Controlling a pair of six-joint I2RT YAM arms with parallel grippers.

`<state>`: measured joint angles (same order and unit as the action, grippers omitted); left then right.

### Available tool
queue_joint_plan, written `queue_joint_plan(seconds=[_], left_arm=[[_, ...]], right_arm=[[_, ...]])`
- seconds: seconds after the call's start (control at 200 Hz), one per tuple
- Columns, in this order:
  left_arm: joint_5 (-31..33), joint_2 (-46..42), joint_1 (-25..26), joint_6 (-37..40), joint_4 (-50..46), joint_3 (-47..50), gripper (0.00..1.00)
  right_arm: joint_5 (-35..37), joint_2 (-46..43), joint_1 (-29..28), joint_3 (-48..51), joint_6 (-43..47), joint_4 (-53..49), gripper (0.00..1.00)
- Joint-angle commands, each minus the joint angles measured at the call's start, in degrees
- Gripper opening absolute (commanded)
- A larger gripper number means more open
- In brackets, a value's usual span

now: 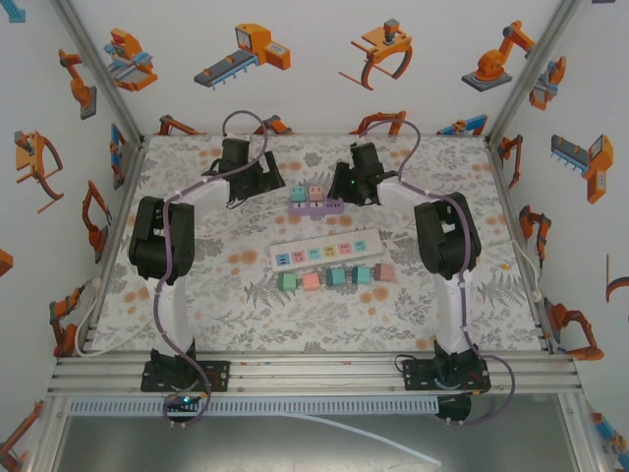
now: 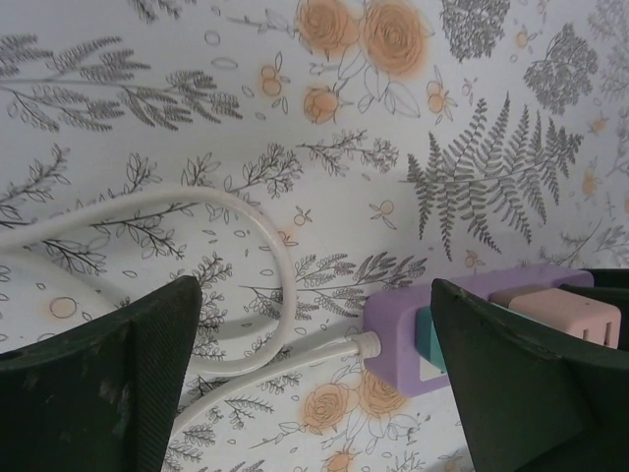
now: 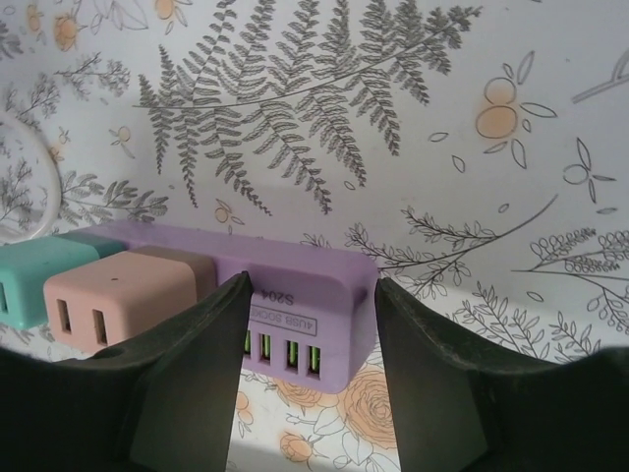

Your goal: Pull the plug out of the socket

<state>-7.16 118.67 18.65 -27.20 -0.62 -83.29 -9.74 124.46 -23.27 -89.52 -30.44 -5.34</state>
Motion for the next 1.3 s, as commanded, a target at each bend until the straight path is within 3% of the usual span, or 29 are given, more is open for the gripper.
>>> queue_joint_plan(seconds=[0.0, 0.626, 0.871, 1.177, 1.297], left_arm=[[-1.1, -2.2, -0.7, -2.5, 1.3, 3.7, 0.87], [4.5, -23.9, -2.5, -5.5, 1.8, 29.8, 0.83], [4.5, -29.8, -2.6, -2.1, -1.1, 30.6, 0.83], [1.2, -33.3, -2.6, 4.1, -2.1, 31.8, 0.84], [-2.5, -32.3, -2.6, 7.6, -1.0, 32.1, 0.84]], right_arm=[[-7.1, 2.2, -0.3, -0.5, 2.0, -0.3, 0.49], [-5.6, -5.1, -7.0, 12.6, -1.6, 5.3, 0.46], [-3.1, -9.7, -7.3, 15.1, -1.4, 4.9, 0.46], [0.5, -18.8, -7.3, 14.3, 16.2, 5.9, 0.48], [-5.1, -20.4, -7.3, 14.8, 30.1, 9.0, 0.48]])
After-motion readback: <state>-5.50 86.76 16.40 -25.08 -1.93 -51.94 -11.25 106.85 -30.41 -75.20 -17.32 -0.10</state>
